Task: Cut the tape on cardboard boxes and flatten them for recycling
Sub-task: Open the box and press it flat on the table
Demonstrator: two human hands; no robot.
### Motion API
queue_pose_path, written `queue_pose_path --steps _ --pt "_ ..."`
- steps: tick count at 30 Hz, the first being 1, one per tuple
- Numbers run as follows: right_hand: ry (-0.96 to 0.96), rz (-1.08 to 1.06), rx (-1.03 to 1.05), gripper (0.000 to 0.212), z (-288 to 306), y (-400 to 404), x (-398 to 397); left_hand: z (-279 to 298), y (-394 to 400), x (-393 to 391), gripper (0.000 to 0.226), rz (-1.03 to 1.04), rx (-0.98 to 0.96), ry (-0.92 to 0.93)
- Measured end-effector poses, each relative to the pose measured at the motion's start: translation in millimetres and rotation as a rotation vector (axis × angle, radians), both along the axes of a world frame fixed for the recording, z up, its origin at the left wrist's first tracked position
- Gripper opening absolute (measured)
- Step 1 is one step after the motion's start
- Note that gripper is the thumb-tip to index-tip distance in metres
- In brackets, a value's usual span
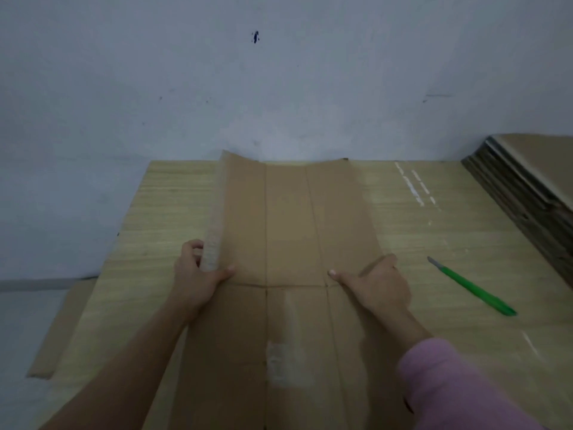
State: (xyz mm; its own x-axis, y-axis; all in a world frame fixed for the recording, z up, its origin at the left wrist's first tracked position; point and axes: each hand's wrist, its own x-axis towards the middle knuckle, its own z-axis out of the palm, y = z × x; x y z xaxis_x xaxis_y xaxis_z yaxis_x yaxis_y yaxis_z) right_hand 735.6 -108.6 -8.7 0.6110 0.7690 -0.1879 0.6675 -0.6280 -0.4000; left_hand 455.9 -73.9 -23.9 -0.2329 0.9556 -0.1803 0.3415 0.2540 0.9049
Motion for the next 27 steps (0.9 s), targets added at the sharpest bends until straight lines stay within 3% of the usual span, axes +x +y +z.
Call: queue_pose_path --steps 4,7,13,19,27 --pt "0.049 -0.091 0.167 0.043 4 -24 9 10 -16 5 0.049 -0.131 0.064 -0.054" --pt "0.037 -0.134 0.273 0.028 14 -45 17 24 -22 19 0.044 -0.176 0.114 0.014" --pt "-0.035 -0.211 0.452 0.028 73 -73 51 84 -18 64 0.062 -0.342 0.235 -0.029" --pt "-0.108 -0.285 0.603 0.029 134 -92 116 144 -8 138 0.056 -0.435 0.420 -0.043" --pt "-0.146 -0.325 0.647 0.033 171 -109 263 173 -10 290 0.057 -0.476 0.505 -0.099"
